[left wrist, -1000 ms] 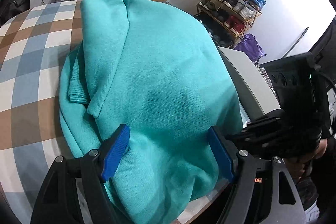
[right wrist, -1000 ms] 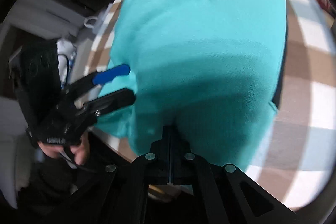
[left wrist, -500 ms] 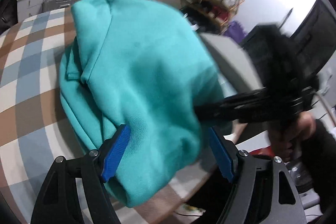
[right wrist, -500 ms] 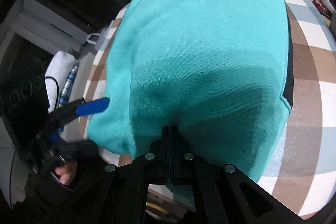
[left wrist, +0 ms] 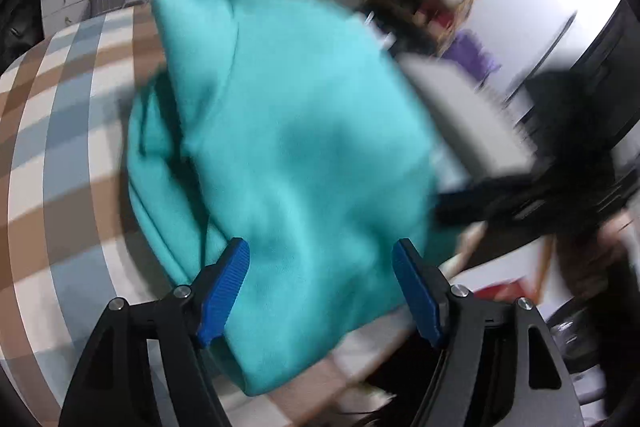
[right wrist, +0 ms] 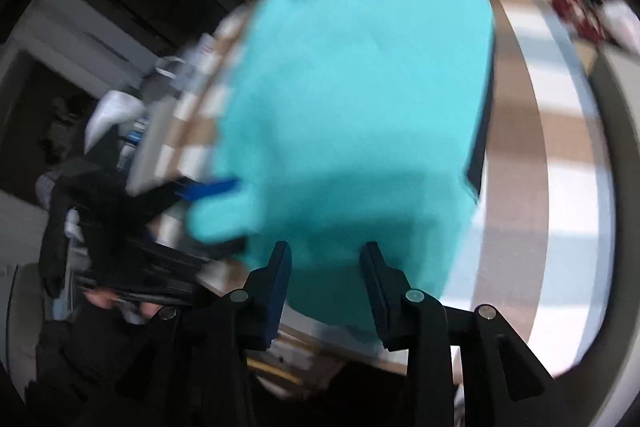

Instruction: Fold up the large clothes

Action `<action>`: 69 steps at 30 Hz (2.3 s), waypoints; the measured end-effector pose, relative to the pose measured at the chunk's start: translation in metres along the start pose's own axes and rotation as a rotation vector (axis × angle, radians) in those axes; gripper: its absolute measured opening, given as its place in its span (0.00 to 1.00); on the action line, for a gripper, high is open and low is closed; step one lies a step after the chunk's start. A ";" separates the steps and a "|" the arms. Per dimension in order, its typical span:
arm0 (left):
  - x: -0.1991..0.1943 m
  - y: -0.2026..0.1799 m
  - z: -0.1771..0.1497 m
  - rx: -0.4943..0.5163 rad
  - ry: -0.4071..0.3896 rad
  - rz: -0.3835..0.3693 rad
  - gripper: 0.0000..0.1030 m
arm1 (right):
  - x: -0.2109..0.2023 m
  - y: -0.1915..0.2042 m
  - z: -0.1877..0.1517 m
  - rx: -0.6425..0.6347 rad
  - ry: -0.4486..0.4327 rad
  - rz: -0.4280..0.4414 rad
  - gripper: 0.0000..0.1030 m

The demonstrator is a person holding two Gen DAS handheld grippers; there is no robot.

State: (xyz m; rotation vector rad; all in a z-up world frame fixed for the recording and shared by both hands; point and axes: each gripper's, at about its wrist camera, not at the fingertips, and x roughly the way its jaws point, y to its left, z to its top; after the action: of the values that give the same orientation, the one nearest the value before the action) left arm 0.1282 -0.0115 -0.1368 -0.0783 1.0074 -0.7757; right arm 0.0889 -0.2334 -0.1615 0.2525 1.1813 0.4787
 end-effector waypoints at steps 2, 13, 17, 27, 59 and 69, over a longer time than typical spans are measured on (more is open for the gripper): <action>-0.023 -0.005 0.023 0.037 -0.068 -0.035 0.68 | 0.003 -0.007 -0.002 0.026 -0.035 0.061 0.34; 0.091 0.048 0.105 -0.122 0.157 0.063 0.68 | 0.018 -0.065 -0.029 0.229 -0.205 0.382 0.00; 0.088 0.058 0.099 -0.136 0.129 0.024 0.69 | 0.022 -0.051 -0.029 0.213 -0.258 0.348 0.00; 0.014 0.077 0.077 -0.263 0.086 0.076 0.79 | 0.003 -0.068 -0.053 0.227 -0.309 0.335 0.00; 0.012 0.139 0.041 -0.506 0.114 -0.181 0.93 | -0.065 -0.095 -0.044 0.192 -0.480 0.211 0.81; 0.075 0.139 0.033 -0.536 0.264 -0.368 0.94 | 0.013 -0.151 0.009 0.391 -0.250 0.425 0.82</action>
State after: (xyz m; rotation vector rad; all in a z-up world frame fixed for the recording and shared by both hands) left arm 0.2520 0.0348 -0.2286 -0.6515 1.4582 -0.8422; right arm 0.1349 -0.3587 -0.2340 0.8881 0.9673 0.5626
